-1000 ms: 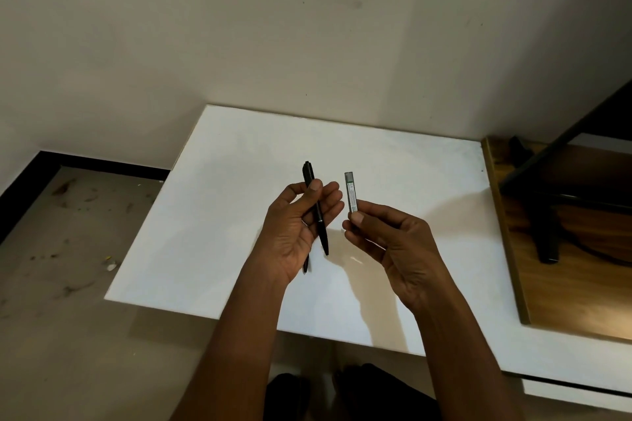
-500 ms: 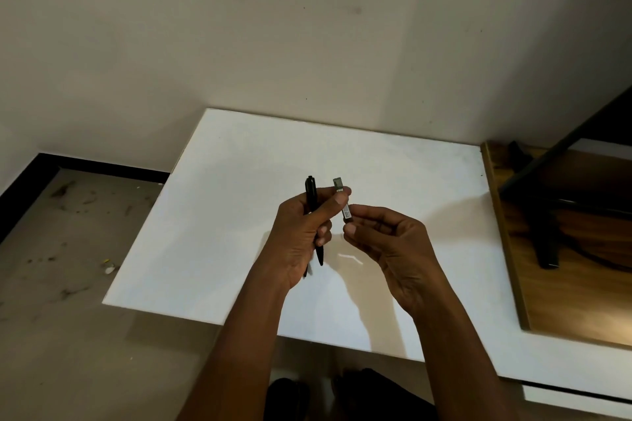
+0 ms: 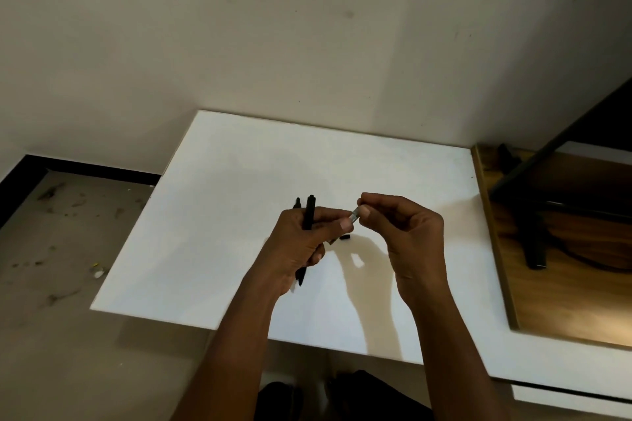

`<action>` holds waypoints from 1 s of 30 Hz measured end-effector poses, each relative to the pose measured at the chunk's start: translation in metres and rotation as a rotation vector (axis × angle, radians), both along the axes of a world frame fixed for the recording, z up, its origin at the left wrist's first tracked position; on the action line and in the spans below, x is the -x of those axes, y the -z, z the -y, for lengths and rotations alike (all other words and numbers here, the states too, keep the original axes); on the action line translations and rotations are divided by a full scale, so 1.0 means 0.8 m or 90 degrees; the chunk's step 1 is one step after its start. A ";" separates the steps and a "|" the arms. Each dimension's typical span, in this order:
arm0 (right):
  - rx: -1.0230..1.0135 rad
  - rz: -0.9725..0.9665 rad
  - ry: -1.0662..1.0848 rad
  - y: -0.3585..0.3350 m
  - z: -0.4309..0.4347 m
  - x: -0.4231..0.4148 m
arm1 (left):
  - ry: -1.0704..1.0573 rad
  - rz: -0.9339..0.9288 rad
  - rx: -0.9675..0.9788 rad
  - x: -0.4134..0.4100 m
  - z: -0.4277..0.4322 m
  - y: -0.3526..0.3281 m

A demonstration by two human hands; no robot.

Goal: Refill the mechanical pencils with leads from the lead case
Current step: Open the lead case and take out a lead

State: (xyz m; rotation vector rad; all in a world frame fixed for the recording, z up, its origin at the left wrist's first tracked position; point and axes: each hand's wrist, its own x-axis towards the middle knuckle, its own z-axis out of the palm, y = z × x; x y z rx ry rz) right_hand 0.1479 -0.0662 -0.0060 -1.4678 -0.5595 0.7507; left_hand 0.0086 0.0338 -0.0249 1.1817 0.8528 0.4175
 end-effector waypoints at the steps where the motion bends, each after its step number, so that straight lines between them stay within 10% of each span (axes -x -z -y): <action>1: 0.011 0.046 -0.009 0.000 0.000 0.000 | 0.002 0.002 -0.015 -0.001 0.001 0.000; 9: 0.079 0.174 -0.031 0.004 -0.004 0.002 | -0.032 -0.057 -0.149 -0.004 0.002 0.001; 30: 0.082 -0.054 -0.061 0.012 -0.004 -0.002 | -0.006 -0.093 -0.143 0.004 -0.003 0.004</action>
